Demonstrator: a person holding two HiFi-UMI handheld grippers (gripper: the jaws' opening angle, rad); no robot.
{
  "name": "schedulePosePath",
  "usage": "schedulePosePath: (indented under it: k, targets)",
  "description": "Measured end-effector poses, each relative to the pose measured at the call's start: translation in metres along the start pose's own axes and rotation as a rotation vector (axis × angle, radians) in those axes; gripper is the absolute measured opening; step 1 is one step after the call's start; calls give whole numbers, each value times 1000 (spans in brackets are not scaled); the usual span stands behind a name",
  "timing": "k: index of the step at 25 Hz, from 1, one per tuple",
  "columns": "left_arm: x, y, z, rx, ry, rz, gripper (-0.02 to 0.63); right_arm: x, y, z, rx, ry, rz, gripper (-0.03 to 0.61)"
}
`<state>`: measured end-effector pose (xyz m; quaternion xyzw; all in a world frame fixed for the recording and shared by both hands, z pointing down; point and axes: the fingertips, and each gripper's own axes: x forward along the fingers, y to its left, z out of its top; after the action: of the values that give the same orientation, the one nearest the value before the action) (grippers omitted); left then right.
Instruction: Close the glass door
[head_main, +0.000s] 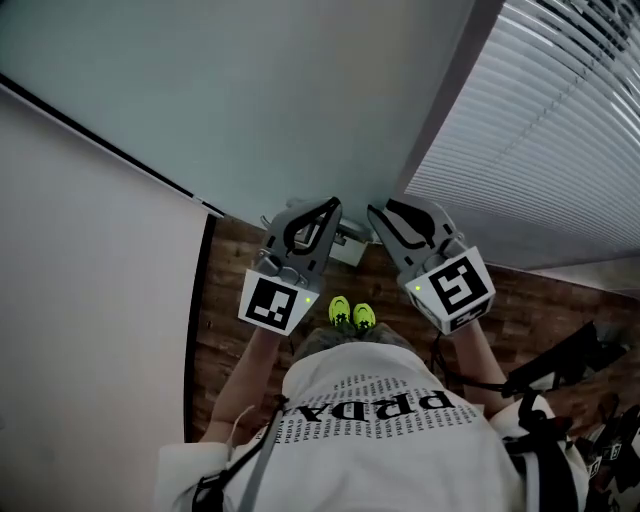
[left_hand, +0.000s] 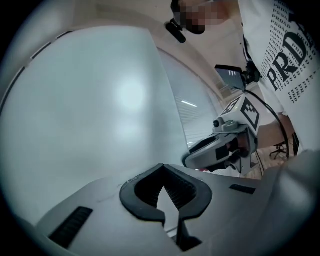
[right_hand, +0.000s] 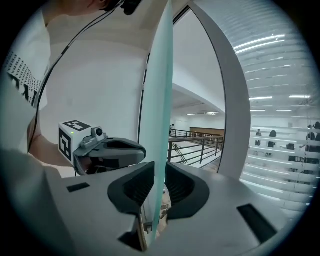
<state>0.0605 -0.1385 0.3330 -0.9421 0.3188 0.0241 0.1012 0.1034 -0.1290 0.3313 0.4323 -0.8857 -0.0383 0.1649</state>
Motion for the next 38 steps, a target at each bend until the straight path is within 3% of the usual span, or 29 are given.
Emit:
schedulePosePath:
  k: [5,11,14,19,26,30,33,38]
  targets:
    - [47,12,2,32,1,-51,2,9,-41,2,16,-15,-85,44]
    - [43,11,3,19,2,-46,0,7,-40,2,-3,-19,-125,52]
    - [48,14,-8,6,3,-40,0,9,-42,-20,-45,11,-168,51]
    - [46,13,-17,-10,14,-19,2,2,-24,-46,24,37,-94,51]
    - [35,7,-2,2,17,23,2,-9,13,-47,-7,58,-6,49]
    - [42,11,15,33,-41,0,2,-10,22,-38,-48,37,-37,14]
    - [48,13,0,46,-46,-13,2,-5,28,-52,-51,69,-15,12]
    - [53,11,-37,-70,27,22,2,-1,36,-82,0,162,89,12]
